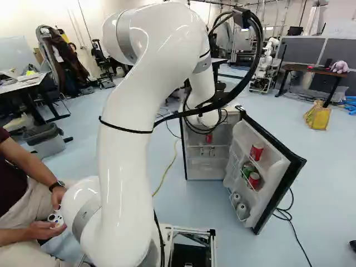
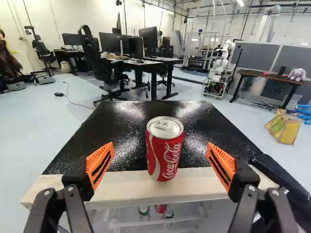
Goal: Grab a drink from the fridge
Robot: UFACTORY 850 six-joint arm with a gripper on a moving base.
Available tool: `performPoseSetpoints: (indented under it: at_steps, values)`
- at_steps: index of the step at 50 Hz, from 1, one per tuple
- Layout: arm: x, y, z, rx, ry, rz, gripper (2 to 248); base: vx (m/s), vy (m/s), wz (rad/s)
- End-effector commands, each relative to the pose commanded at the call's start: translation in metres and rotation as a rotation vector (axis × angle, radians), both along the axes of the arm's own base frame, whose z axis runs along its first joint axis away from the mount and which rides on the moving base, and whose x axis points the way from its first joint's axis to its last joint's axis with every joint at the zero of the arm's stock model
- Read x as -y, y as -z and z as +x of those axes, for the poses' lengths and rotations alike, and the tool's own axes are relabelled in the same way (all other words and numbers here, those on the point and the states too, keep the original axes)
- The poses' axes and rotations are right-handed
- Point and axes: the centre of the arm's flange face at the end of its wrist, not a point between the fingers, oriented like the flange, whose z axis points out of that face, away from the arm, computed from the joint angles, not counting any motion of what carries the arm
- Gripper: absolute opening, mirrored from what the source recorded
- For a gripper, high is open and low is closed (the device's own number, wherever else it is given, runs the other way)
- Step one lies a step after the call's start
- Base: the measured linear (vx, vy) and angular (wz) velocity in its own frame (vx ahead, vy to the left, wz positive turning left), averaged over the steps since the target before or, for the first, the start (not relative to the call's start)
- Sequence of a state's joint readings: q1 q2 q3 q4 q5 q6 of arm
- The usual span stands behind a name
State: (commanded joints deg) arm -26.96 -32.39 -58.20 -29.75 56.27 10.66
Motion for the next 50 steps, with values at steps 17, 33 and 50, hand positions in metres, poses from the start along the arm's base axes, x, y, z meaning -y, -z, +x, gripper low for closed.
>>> performPoseSetpoints:
  at_steps: [17, 33, 50]
  values:
    - [-0.011, -0.005, -0.03, -0.021, 0.006, 0.011, 247, 0.0, 0.0, 0.0]
    - [-0.022, -0.008, -0.059, -0.039, 0.014, 0.02, 247, 0.0, 0.0, 0.0]
    - [-0.027, -0.011, -0.086, -0.053, 0.029, 0.028, 247, 0.0, 0.0, 0.0]
